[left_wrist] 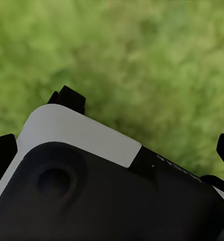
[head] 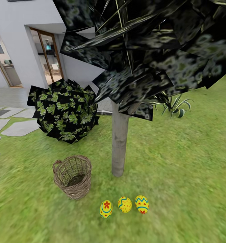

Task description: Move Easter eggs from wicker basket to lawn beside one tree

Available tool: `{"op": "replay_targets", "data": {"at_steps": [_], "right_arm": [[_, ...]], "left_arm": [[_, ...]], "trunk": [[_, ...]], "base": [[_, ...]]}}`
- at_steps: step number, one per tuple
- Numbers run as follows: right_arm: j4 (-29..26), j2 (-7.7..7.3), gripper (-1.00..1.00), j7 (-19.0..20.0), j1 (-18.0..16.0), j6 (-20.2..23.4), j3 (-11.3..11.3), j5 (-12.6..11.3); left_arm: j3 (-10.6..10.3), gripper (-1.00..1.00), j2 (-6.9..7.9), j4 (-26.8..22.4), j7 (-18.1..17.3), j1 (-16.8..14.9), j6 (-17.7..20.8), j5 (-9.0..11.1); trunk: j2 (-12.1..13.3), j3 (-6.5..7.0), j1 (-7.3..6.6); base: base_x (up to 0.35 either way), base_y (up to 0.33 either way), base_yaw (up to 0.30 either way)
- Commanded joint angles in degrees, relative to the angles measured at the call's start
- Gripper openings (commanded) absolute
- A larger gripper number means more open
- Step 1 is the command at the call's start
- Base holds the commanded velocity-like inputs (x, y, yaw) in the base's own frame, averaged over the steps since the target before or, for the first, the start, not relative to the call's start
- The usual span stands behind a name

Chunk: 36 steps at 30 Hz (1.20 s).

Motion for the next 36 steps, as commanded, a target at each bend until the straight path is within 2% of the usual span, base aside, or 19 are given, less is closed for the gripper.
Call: {"op": "replay_targets", "data": {"at_steps": [1,4,5,7,10,16,31,36], "right_arm": [[0.2,0.01,1.0,-0.3,-0.1,0.0,0.5,-0.6],[0.1,0.0,1.0,-1.8,-0.1,3.0,0.5,-0.5],[0.1,-0.04,1.0,-2.1,-0.1,3.7,0.5,-0.5],[0.0,-0.06,1.0,-2.2,-0.1,4.1,0.5,-0.4],[0.0,-0.01,1.0,-2.3,-0.1,4.3,0.5,-0.3],[-0.1,-0.03,1.0,-2.3,-0.1,4.0,0.5,-0.2],[0.9,-0.11,1.0,-2.3,-0.1,3.5,0.5,-0.2],[0.9,-0.16,1.0,-2.3,-0.1,3.5,0.5,-0.2]], "left_arm": [[-0.4,1.0,-0.01,0.2,-0.2,-0.1,0.1,0.6],[-0.4,1.0,-0.28,0.1,4.9,-0.1,-0.7,0.6],[-0.4,1.0,-0.79,0.1,8.7,-0.1,-1.1,0.5],[-0.4,1.0,-1.35,0.1,13.1,-0.1,-1.6,0.5],[-0.4,1.0,-1.62,0.1,16.0,-0.1,-2.1,0.5],[-0.4,1.0,-1.68,0.1,18.1,-0.1,-3.4,0.5],[-0.3,1.0,-0.84,0.1,18.2,-0.1,-3.4,0.7],[-0.3,1.0,0.02,0.0,18.2,-0.1,-3.4,0.7]], "trunk": [[0.0,-0.05,0.0],[0.0,-0.05,0.0],[0.0,-0.05,0.0],[0.0,-0.05,0.0],[0.0,-0.05,0.0],[0.0,-0.05,0.0],[0.0,-0.05,0.0],[0.0,-0.05,0.0]], "base": [[0.0,0.0,0.0],[0.0,0.0,0.0],[0.0,0.0,0.0],[0.0,0.0,0.0],[0.0,0.0,0.0],[0.0,0.0,0.0],[0.0,0.0,0.0],[0.0,0.0,0.0]]}}
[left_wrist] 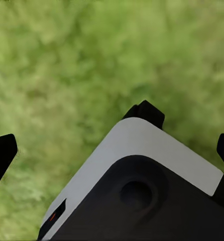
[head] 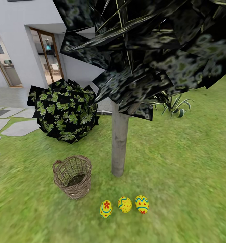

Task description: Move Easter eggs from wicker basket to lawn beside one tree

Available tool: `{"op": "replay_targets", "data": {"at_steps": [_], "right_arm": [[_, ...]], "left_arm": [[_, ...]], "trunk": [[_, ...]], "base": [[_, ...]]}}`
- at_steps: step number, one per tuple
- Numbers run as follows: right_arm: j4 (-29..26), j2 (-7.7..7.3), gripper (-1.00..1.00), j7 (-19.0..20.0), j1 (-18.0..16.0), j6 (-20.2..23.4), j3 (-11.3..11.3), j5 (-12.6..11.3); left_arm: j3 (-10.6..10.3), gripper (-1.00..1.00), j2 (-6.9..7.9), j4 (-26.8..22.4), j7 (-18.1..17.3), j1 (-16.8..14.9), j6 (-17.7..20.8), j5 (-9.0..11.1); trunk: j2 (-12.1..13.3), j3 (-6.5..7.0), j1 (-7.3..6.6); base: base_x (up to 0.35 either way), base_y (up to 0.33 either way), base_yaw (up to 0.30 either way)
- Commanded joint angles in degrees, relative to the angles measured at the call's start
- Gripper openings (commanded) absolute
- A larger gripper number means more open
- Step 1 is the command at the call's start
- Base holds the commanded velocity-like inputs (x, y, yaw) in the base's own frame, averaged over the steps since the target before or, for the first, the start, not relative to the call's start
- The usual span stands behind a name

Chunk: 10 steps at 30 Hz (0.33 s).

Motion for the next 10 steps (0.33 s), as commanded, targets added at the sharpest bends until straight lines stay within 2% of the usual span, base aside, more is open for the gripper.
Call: {"op": "replay_targets", "data": {"at_steps": [1,10], "right_arm": [[0.2,0.04,1.0,0.0,-0.1,-0.4,0.5,-0.6],[0.2,0.02,1.0,0.0,-0.1,-0.4,0.5,-0.6]], "left_arm": [[-0.5,1.0,0.22,0.2,0.0,-0.1,-0.1,0.4],[-0.5,1.0,0.3,0.2,0.0,-0.1,-0.1,0.4]], "trunk": [[0.0,-0.05,0.0],[0.0,-0.05,0.0]], "base": [[0.0,0.0,0.0],[0.0,0.0,0.0]]}}
